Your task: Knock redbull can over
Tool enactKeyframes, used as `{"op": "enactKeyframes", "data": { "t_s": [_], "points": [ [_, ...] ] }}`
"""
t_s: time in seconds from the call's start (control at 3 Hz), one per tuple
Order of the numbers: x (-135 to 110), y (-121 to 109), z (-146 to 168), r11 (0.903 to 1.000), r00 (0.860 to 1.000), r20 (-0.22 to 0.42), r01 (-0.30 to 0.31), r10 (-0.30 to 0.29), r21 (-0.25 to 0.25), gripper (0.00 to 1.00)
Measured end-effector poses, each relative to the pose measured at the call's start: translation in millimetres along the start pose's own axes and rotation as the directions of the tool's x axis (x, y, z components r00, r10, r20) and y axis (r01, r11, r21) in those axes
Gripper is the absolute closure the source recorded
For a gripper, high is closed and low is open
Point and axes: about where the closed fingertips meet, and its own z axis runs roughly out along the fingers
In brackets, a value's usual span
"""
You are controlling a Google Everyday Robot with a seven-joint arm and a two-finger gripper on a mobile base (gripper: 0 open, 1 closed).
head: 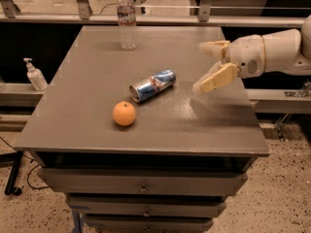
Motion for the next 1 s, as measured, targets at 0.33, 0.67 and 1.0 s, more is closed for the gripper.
{"op": "enactKeyframes", "data": {
  "t_s": [0.33, 0.67, 1.0],
  "points": [
    [-8.1, -13.7, -25.9, 0.9986, 0.999, -0.003, 0.044, -0.044, 0.028, 0.0],
    [-19.8, -31.3, -51.4, 0.9942, 0.995, 0.004, 0.098, -0.099, 0.045, 0.0],
    [-32.1, -35.6, -60.8, 0.9903, 0.992, 0.012, 0.123, -0.124, 0.065, 0.0]
  ]
}}
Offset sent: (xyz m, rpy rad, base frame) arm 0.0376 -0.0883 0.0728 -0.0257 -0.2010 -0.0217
